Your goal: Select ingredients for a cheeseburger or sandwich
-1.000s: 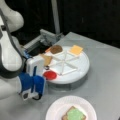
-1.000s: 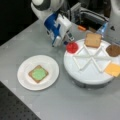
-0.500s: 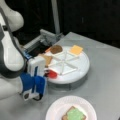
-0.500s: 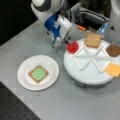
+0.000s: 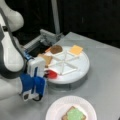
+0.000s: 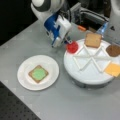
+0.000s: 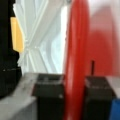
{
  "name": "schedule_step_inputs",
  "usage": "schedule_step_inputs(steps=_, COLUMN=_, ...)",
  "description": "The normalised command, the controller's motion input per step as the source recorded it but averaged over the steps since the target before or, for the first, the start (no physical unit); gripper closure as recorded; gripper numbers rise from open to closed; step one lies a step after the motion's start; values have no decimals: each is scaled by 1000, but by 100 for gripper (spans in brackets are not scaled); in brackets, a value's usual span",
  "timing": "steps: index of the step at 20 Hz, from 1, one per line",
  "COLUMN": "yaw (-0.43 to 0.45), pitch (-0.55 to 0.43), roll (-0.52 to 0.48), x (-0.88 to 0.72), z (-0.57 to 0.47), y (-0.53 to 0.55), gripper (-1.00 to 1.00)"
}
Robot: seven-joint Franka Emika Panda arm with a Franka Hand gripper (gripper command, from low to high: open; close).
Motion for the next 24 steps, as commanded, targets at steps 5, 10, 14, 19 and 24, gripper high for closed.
schedule_step_inputs(steps=5, yaw=75, pitch=71, roll=135, x=191, z=336, y=-244, gripper=100)
schedule_step_inputs(steps=10, yaw=78, pitch=129, roll=56, x=238, z=366, y=-271, gripper=100)
schedule_step_inputs(steps=14, yaw=70, pitch=127, roll=-25, x=326, z=227, y=-234, gripper=100)
schedule_step_inputs(steps=19, yaw=25, pitch=115, roll=-55, x=488, z=191, y=-293, gripper=100)
schedule_step_inputs(steps=24, yaw=67, pitch=99, roll=-96, x=628, z=116, y=-370, gripper=100)
